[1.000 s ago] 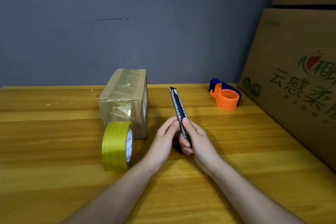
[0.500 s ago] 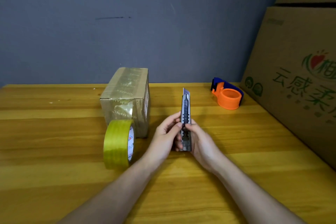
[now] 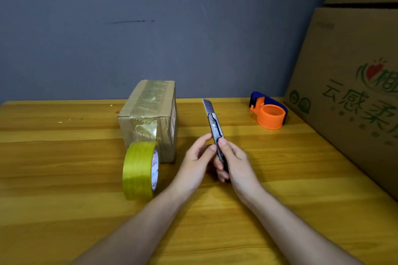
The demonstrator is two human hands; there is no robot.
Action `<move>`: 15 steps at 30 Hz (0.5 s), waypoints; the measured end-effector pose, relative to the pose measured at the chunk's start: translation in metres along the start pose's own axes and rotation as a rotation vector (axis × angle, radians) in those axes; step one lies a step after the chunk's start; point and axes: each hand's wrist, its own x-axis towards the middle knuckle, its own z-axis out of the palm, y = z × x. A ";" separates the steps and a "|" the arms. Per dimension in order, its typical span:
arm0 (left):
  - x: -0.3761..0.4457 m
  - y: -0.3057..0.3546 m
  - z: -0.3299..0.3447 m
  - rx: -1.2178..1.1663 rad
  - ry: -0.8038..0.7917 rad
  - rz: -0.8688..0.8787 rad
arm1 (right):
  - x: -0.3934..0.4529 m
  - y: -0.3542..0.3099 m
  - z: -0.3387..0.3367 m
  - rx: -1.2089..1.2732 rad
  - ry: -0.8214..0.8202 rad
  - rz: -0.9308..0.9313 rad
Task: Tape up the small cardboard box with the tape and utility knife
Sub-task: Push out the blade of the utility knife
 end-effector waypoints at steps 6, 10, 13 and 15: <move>0.001 -0.005 -0.002 0.060 -0.007 0.024 | -0.001 -0.003 0.002 -0.022 0.023 -0.004; 0.001 -0.007 -0.003 0.098 0.013 0.052 | -0.002 -0.004 0.002 -0.028 -0.037 0.000; 0.000 -0.009 -0.001 0.100 0.014 0.061 | -0.003 -0.004 0.003 -0.032 -0.042 0.015; 0.000 -0.010 0.000 0.104 0.011 0.067 | -0.004 -0.003 0.004 -0.037 -0.036 0.031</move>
